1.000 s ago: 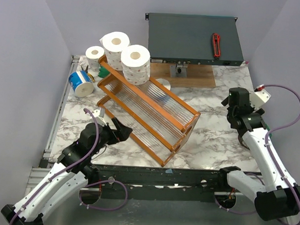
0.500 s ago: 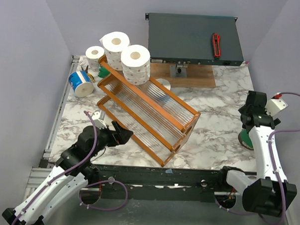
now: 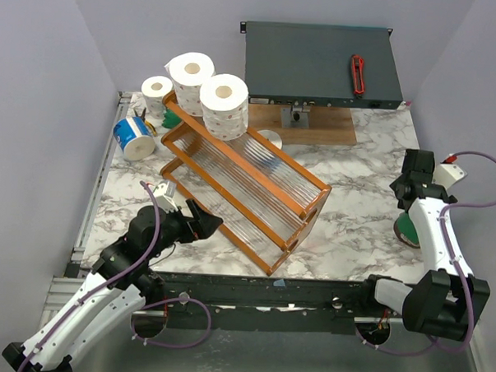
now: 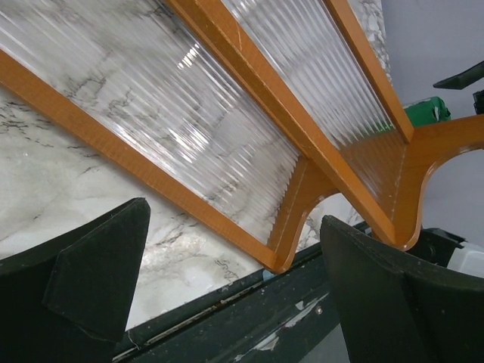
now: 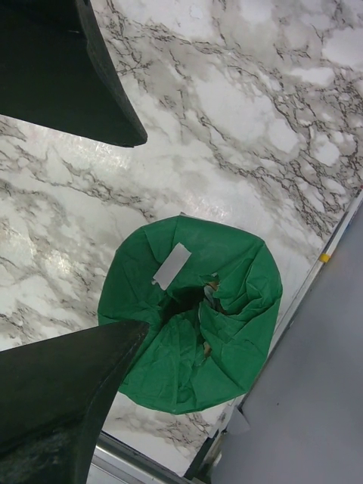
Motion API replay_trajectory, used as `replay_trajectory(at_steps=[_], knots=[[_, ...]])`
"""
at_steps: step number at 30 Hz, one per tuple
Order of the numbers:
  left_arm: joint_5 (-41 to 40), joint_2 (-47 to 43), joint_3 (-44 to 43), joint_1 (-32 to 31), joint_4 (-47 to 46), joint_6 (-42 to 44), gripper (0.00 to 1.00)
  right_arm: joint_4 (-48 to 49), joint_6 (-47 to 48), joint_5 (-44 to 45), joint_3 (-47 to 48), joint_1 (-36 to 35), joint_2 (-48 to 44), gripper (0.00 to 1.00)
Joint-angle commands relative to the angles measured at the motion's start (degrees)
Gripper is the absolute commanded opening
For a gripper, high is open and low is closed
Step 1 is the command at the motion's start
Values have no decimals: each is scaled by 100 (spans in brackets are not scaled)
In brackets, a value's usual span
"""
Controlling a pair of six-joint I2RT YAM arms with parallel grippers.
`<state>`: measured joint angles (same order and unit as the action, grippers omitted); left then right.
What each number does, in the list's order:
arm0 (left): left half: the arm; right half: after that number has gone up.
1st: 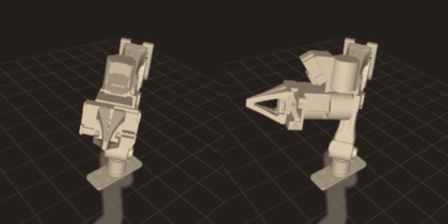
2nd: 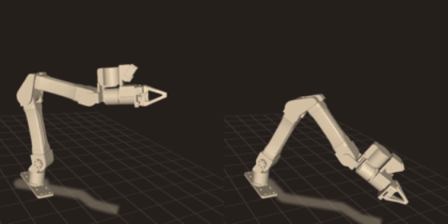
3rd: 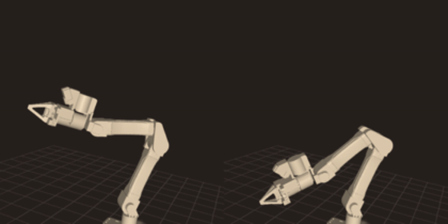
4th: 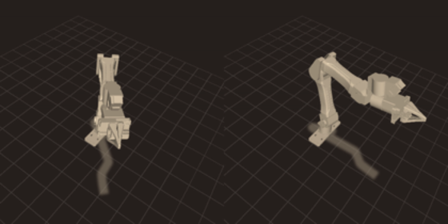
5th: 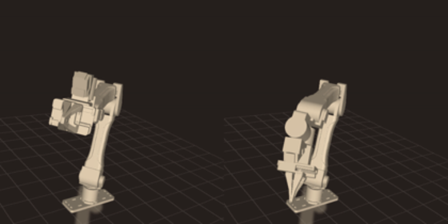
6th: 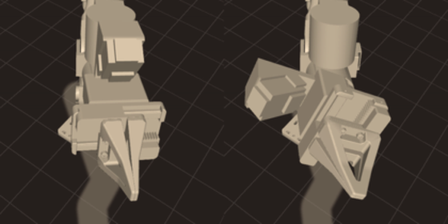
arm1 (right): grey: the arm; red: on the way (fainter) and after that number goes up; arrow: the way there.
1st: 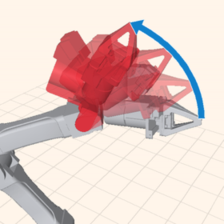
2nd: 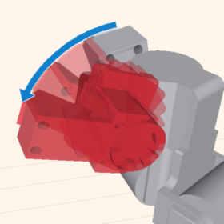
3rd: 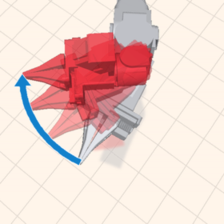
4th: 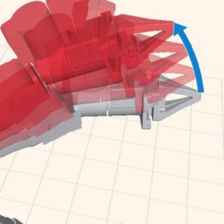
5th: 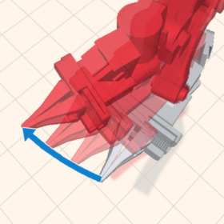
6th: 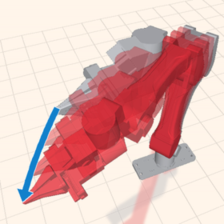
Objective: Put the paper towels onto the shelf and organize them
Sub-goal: Pick up the paper towel from the center of the board.
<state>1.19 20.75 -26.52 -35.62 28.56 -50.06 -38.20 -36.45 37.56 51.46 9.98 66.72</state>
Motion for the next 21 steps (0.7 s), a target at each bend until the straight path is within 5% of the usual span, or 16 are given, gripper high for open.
replay_trajectory(at_steps=[1,21], knots=[[284,0,-65,28,36,-346,99,75,27,-62,-117,52,-160,100],[614,136,152,29,-162,-608,99,287,273,128,147,135,419,100]])
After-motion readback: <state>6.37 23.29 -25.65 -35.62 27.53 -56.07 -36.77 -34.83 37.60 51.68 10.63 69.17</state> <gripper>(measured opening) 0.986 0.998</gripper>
